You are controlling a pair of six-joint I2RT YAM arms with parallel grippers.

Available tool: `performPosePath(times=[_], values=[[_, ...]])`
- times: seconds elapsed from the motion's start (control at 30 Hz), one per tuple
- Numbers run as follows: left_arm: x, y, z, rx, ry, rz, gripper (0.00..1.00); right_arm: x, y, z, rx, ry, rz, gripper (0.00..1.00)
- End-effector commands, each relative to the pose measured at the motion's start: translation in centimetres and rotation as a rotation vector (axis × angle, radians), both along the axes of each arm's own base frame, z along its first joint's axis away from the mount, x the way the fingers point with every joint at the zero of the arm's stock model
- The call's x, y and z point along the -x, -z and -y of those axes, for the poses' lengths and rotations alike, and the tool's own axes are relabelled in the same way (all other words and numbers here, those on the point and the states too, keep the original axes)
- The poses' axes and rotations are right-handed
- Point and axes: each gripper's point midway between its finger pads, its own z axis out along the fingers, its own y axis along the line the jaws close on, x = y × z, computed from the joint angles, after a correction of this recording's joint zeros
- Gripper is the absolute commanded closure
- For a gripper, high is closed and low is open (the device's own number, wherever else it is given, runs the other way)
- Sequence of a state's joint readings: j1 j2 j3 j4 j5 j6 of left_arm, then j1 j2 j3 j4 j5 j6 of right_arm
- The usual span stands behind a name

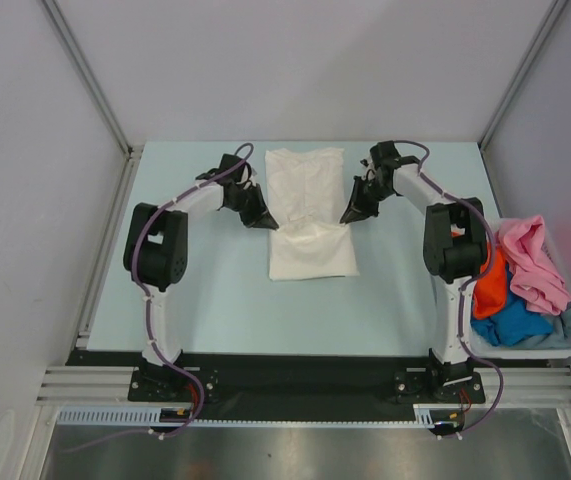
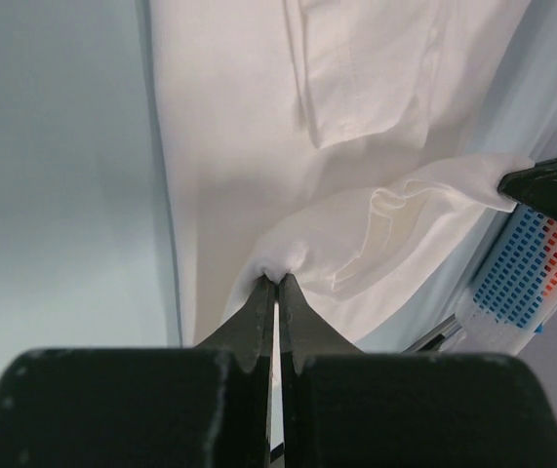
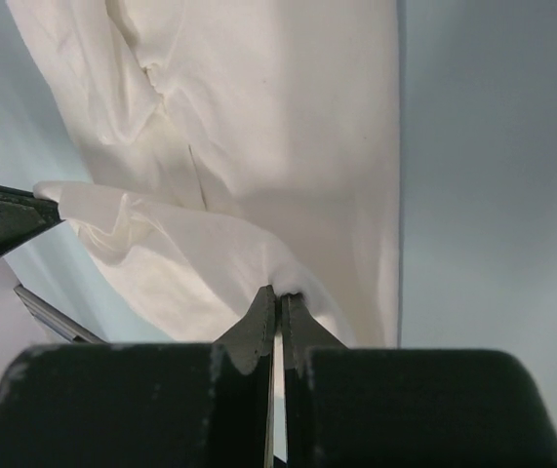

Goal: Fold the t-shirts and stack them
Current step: Fold the tshirt

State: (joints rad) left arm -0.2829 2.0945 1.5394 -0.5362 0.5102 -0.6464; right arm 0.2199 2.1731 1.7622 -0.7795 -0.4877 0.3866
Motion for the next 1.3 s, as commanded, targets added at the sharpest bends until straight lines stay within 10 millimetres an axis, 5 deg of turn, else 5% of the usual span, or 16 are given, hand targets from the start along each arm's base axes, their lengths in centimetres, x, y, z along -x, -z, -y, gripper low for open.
performPosePath(times=[0.0, 0.9, 1.0, 1.07, 1.17, 1.23, 1.27], values=[[-1.9, -1.7, 0.2, 0.038, 0.011, 0.057, 1.00, -1.0, -0.9, 0.3, -0.011, -0.007, 0.021, 1.00], [-3.6, 0.3, -0.9, 0.009, -0.004, 0.022, 0.94, -3.5, 0.3, 0.8, -0.037, 0.022, 0.007, 1.00], [-4.3, -0.4, -1.6, -0.049, -0.004, 0.056, 0.78, -4.0, 0.6, 1.4, -0.022, 0.026, 0.011, 0.91], [-4.9, -1.7, -3.5, -0.196, -0.002, 0.130, 0.64, -4.7, 0.5, 2.9, 0.056, 0.042, 0.020, 0.72], [-5.2, -6.6, -4.9, -0.259, -0.004, 0.273, 0.49, -4.5, -1.8, 5.0, 0.201, 0.003, 0.072, 0.52], [-4.0, -8.8, -4.1, -0.196, 0.027, 0.332, 0.46, -3.5, -3.0, 4.8, 0.193, 0.006, 0.086, 0.47], [-3.1, -9.3, -2.7, -0.137, 0.060, 0.336, 0.46, -2.1, -1.9, 4.1, 0.161, -0.004, 0.060, 0.45]])
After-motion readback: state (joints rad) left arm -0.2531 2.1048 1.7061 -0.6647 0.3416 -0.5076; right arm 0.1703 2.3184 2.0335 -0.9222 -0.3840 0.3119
